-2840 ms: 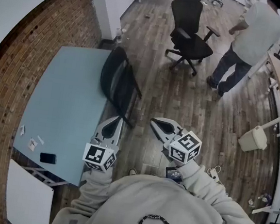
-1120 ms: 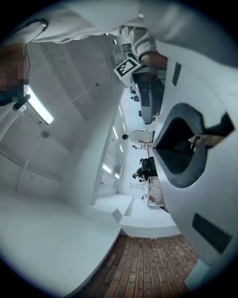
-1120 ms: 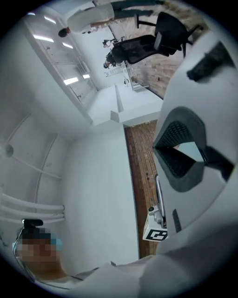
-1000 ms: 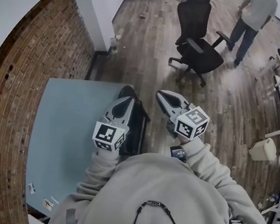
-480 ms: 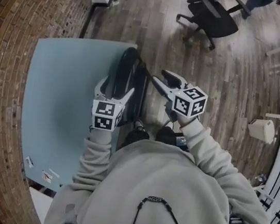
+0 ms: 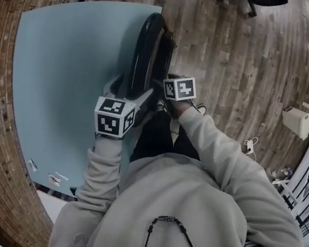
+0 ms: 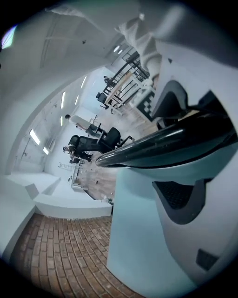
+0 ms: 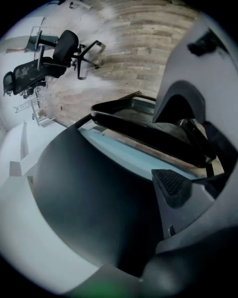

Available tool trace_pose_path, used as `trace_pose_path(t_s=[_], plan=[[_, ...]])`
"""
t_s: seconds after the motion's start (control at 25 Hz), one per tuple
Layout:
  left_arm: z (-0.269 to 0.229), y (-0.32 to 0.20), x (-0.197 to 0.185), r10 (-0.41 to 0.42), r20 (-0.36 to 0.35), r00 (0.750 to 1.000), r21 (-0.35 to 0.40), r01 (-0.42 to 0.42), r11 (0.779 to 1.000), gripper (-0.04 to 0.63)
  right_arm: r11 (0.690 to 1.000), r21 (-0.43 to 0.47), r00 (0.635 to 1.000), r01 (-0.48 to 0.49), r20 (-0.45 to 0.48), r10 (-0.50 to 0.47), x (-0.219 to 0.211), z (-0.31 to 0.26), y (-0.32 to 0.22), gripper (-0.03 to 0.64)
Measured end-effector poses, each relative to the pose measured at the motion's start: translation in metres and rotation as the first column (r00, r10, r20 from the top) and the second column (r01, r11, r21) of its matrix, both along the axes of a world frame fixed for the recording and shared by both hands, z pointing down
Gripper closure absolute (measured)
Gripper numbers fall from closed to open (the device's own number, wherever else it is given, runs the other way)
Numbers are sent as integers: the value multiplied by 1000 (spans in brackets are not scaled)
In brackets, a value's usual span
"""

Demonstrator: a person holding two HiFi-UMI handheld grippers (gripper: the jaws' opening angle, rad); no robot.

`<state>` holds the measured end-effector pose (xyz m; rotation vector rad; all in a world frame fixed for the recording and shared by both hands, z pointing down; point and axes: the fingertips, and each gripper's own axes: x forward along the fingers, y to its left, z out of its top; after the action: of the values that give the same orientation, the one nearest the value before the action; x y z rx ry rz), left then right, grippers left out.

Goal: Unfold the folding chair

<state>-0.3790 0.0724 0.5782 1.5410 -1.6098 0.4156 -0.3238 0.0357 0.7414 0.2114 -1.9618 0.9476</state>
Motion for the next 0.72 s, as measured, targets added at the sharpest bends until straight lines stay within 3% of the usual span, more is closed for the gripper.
trace_pose_path(t_s=[0.04, 0.2, 0.28, 0.32, 0.4, 0.56, 0.72], plan=[[1, 0, 1, 7, -24, 1000, -1, -7, 1000, 163, 1000, 1, 999, -3, -43, 3, -2, 16, 1, 322], [4, -4, 14, 54, -105, 993, 8, -54, 999, 428, 999, 36, 992, -18, -121, 23, -20, 61, -6, 324], [5, -5, 15, 76, -69, 995, -20, -77, 997, 439, 999, 30, 991, -28, -132, 31, -29, 76, -3, 374], [6, -5, 13, 80, -48, 996, -35, -82, 996, 442, 999, -1, 990, -35, -137, 34, -32, 80, 2, 432], [7, -4, 8, 51, -32, 998, -49, -53, 997, 457, 994, -90, 989, -56, -143, 43, -34, 84, 14, 449], [6, -1, 6, -116, -110, 987, -15, 115, 993, 494, 991, -123, 992, -57, -119, 42, -24, 79, 13, 459], [3, -8, 17, -148, -149, 978, 10, 151, 989, 500, 988, -148, 994, -54, -105, 38, 3, 78, -3, 466]])
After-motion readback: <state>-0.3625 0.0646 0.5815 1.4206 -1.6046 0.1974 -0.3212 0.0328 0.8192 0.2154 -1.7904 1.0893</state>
